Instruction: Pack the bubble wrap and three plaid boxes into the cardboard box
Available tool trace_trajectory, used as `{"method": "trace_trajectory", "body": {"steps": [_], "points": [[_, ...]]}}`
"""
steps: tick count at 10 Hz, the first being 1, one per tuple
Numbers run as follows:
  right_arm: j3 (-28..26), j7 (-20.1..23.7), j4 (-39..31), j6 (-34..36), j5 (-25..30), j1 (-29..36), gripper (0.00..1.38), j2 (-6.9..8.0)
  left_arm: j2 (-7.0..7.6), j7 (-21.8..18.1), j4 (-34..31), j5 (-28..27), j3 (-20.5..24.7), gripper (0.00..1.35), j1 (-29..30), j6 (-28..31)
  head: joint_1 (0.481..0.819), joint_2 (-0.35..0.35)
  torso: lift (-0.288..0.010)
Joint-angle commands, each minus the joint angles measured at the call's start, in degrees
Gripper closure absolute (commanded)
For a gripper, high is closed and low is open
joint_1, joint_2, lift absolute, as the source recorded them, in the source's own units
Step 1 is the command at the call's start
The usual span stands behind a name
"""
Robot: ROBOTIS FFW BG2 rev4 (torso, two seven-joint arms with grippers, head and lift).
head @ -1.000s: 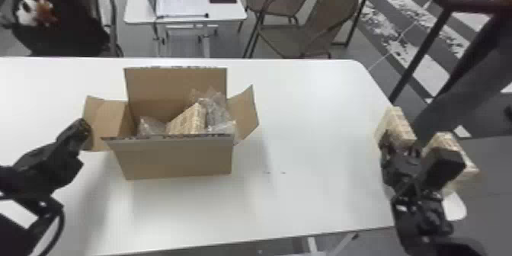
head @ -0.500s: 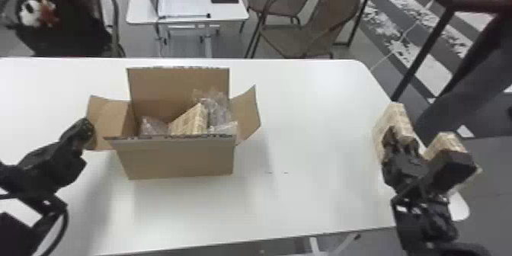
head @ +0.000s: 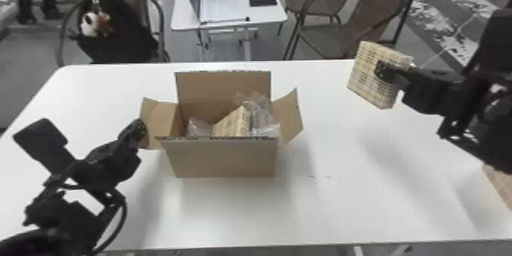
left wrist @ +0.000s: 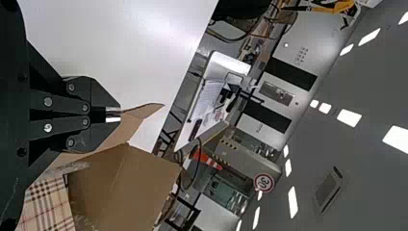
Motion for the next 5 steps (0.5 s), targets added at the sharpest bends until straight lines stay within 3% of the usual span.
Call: {"method": "trace_trajectory", "body": {"steps": [1, 2, 3, 5], "points": [[-0.91, -6.29, 2.36, 10.01, -21.57, -7.21, 1.1, -1.81, -0.15, 0.23, 0.17, -1.03, -0.88, 1.21, -0.92, 0.73, 0.648, 0.064, -0.174], [0.94, -9.54, 7.19, 12.21, -33.0, -10.28, 1.11, -1.73, -0.15, 0.41, 0.26, -1.38, -1.23, 1.21, -1.18, 0.99, 0.636, 0.087, -0.174], [3.84, -9.72, 12.47, 13.17, -38.45, -13.18, 1.11, -1.2, -0.15, 0.58, 0.52, -1.55, -1.67, 1.21, -1.44, 1.08, 0.634, 0.126, -0.174], [9.55, -7.17, 21.17, 14.58, -40.65, -19.34, 1.11, 0.73, -0.15, 0.58, 0.78, -1.73, -2.2, 1.21, -1.88, 1.34, 0.637, 0.176, -0.174]]}}
